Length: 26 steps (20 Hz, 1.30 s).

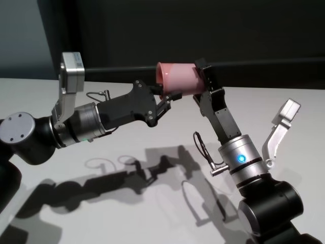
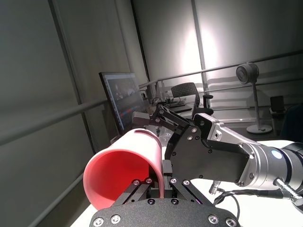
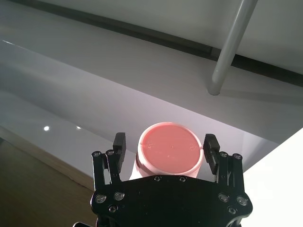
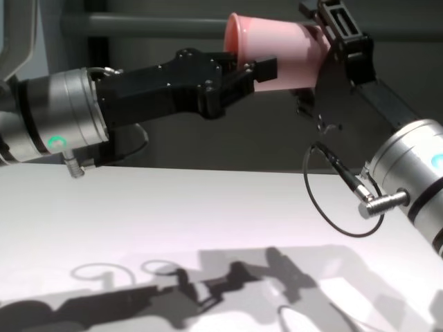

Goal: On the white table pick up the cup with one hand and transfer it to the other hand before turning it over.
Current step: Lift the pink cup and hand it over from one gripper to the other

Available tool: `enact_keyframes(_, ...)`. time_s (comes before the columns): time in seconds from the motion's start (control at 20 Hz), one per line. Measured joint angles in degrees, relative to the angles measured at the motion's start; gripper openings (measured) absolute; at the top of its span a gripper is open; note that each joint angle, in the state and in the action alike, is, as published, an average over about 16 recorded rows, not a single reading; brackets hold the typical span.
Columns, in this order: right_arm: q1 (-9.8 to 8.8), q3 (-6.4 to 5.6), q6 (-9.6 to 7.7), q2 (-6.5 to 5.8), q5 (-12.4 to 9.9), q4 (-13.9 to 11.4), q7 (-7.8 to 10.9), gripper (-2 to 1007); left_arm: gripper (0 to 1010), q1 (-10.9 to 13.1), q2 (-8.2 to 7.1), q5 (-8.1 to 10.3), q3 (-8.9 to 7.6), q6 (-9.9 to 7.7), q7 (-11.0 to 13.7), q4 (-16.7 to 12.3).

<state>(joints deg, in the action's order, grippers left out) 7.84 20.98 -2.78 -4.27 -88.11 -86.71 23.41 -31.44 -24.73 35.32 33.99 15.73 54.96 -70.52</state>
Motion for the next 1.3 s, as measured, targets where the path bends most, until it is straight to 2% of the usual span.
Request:
enact_keyframes(0.75,-0.13,-0.15,0.01,0.05,0.20,-0.08,-0.05,762,52,0.00,0.00,0.01,0.00,0.01,0.00,0.00)
enact_keyframes(1.3,-0.17,-0.20,0.02,0.09,0.27,-0.12,-0.09,738,52,0.00,0.00,0.01,0.00,0.01,0.00,0.00)
